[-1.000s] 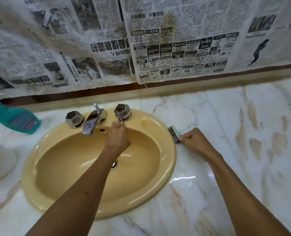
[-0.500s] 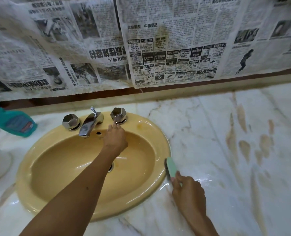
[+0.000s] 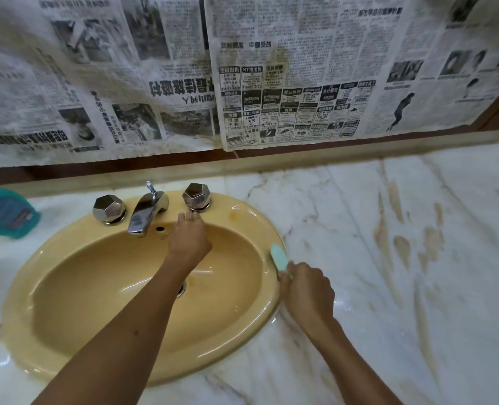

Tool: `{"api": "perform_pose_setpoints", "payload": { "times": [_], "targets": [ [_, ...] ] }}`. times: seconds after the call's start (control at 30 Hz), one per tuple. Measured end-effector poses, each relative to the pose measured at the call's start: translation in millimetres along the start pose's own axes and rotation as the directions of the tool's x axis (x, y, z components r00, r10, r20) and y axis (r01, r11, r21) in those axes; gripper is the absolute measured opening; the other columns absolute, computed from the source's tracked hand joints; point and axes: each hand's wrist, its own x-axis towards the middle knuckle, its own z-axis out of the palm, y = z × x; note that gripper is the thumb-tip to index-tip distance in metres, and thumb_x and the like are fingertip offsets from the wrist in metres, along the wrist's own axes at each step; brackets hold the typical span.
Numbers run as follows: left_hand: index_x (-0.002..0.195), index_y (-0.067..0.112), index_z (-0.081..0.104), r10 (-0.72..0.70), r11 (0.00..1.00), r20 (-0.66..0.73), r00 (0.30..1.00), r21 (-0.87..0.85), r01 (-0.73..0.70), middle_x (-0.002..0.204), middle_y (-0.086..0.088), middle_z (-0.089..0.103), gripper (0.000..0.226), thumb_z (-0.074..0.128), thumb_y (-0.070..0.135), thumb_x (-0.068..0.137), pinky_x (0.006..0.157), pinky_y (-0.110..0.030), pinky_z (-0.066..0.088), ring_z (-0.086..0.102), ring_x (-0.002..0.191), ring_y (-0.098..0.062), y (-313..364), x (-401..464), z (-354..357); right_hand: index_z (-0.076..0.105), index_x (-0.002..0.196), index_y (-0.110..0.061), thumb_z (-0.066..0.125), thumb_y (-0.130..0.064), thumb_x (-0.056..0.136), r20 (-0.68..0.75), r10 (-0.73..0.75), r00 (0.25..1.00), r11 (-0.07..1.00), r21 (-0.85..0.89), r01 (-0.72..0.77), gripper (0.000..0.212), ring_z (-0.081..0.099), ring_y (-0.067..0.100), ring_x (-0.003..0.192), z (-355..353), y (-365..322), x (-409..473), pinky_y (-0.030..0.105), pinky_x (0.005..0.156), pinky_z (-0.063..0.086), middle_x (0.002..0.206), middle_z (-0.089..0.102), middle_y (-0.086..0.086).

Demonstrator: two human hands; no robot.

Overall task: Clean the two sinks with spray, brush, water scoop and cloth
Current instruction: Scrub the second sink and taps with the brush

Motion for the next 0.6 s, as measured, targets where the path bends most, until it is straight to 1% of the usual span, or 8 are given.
{"api": "perform_pose_setpoints", "payload": {
  "times": [0.07,0.17,0.23,0.33,0.43,0.53,0.6],
  "targets": [
    [0.139,0.0,0.041,0.003,1.0,-0.01,1.0,-0.002,-0.003,0.144,-0.015,0.042,0.062,0.062,0.01,0.082,0.097,-0.038,0.044,0.04,0.13,-0.03,-0.2,-1.6,-0.4,0.06,0.104,-0.014,0.045,-0.03,0.1,0.003,-0.05,0.999,0.996,-0.075,0.05,0.023,0.062,0.034,0.1,-3.8,-8.4,8.3,0.032,0.069,0.04,0.106,0.067,0.008],
    [0.141,0.0,0.04,0.03,0.999,-0.03,0.999,-0.015,-0.031,0.143,-0.016,0.042,0.064,0.061,0.009,0.081,0.097,-0.039,0.044,0.038,0.131,-0.03,-2.9,-1.7,2.0,0.058,0.103,-0.013,0.044,-0.022,0.099,0.077,-0.124,0.989,0.972,-0.193,0.137,0.017,0.062,0.033,0.095,5.9,-14.6,-8.1,0.032,0.066,0.035,0.102,0.066,0.009],
    [0.144,0.0,0.037,0.048,0.998,-0.033,0.998,-0.03,-0.049,0.147,-0.016,0.039,0.068,0.061,0.009,0.081,0.1,-0.041,0.043,0.035,0.135,-0.03,-6.5,-0.8,5.0,0.059,0.103,-0.014,0.046,-0.024,0.098,0.057,-0.129,0.99,0.976,-0.172,0.137,0.018,0.062,0.033,0.096,5.8,-18.7,-6.1,0.032,0.067,0.037,0.103,0.066,0.009],
    [0.147,0.001,0.033,0.064,0.995,-0.025,0.998,-0.072,-0.066,0.153,-0.015,0.033,0.07,0.058,0.007,0.081,0.106,-0.042,0.038,0.028,0.141,-0.03,-11.5,-0.9,6.4,0.061,0.107,-0.013,0.051,-0.029,0.096,0.0,-0.078,0.997,0.995,-0.058,0.078,0.022,0.061,0.035,0.103,-0.3,-40.6,35.9,0.034,0.076,0.043,0.109,0.064,0.011],
    [0.147,0.002,0.034,0.081,0.989,-0.038,0.996,-0.123,-0.085,0.152,-0.013,0.033,0.071,0.058,0.006,0.08,0.105,-0.04,0.039,0.027,0.141,-0.028,-15.9,-2.1,5.9,0.055,0.095,-0.014,0.051,-0.022,0.093,-0.045,-0.078,0.996,0.997,0.002,0.078,0.01,0.059,0.033,0.091,0.8,-69.2,73.1,0.033,0.07,0.041,0.102,0.064,0.009],
    [0.146,0.004,0.034,0.097,0.982,-0.065,0.993,-0.157,-0.106,0.152,-0.01,0.032,0.072,0.061,0.007,0.079,0.104,-0.038,0.039,0.026,0.14,-0.026,-17.7,-5.5,5.2,0.056,0.096,-0.014,0.054,-0.023,0.091,-0.013,-0.183,0.983,0.981,-0.067,0.182,0.01,0.057,0.029,0.083,3.2,-88.5,91.1,0.032,0.065,0.039,0.09,0.057,0.003],
    [0.148,0.005,0.034,0.12,0.98,-0.072,0.99,-0.149,-0.13,0.154,-0.009,0.032,0.074,0.062,0.008,0.08,0.105,-0.036,0.038,0.026,0.14,-0.025,-20.7,-5.9,3.9,0.056,0.084,-0.017,0.057,-0.022,0.087,-0.029,-0.164,0.986,0.986,-0.034,0.163,0.006,0.057,0.026,0.075,-1.6,-97.0,107.6,0.031,0.058,0.037,0.08,0.056,0.0]
  ]
}}
